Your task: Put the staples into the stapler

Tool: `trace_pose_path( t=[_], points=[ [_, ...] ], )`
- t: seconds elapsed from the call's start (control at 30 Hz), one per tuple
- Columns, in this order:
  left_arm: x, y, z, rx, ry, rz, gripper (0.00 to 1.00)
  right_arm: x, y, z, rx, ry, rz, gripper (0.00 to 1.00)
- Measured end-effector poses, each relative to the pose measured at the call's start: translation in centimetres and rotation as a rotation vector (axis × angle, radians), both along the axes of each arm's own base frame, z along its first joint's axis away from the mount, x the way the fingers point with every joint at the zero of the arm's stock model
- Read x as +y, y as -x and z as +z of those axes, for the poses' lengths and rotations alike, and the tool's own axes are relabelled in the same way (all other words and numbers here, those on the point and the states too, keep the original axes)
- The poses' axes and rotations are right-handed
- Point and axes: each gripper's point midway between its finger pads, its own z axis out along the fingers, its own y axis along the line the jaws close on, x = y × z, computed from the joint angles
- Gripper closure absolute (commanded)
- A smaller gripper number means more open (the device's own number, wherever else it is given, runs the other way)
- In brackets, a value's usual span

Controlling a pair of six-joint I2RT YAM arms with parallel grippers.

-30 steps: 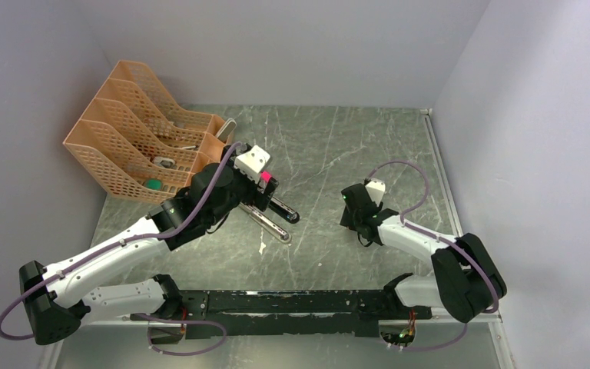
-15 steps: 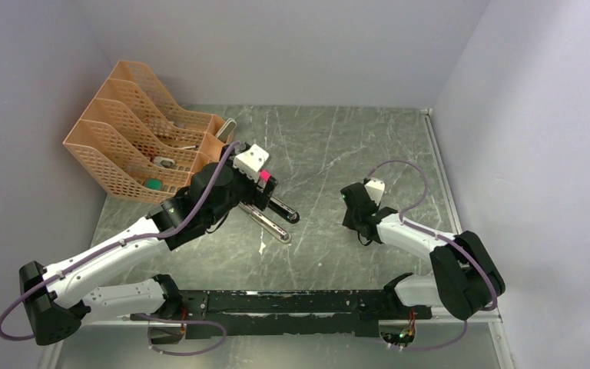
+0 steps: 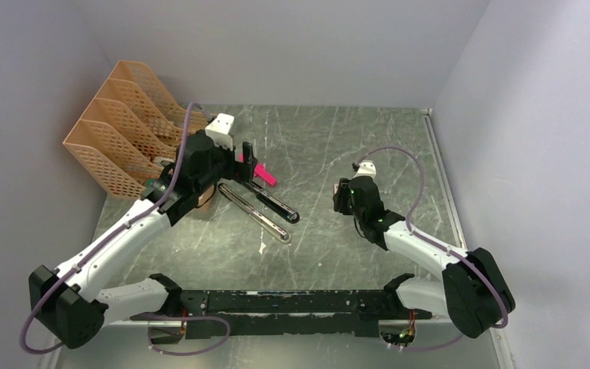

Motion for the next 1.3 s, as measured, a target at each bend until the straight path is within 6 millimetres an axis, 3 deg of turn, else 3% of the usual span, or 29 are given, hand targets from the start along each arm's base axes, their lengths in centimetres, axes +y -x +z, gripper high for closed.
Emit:
trace_pose_path(
  t=[0.27,0.4,0.6,0.97,1.13,1.3],
  points=[
    [-0.4,-3.1,0.3,0.101,0.148,-0.003,0.03,3.3,-3.0,2.6,-0.09,0.112,0.268,0.86],
    [-1.4,-4.6,-1.1,0.185,0.252,-0.024,0.07,4.5,-4.1,3.3,-0.121,0.173,0.433,0.84],
    [-3.6,-6.8,-4.9,0.355,0.394,-0.068,0.17,6.3,-5.0,1.2,-0.077,0.233,0.666,0.84],
    [-8.4,-11.2,-9.3,0.526,0.529,-0.168,0.35,5.3,-7.3,-2.3,0.024,0.271,0.873,0.81],
    [-10.5,-11.6,-12.3,0.609,0.554,-0.201,0.38,4.0,-6.8,-4.3,0.083,0.261,0.901,0.8],
    [-13.0,-10.9,-14.4,0.677,0.579,-0.256,0.49,3.8,-6.5,-5.3,0.101,0.263,0.926,0.8]
  ],
)
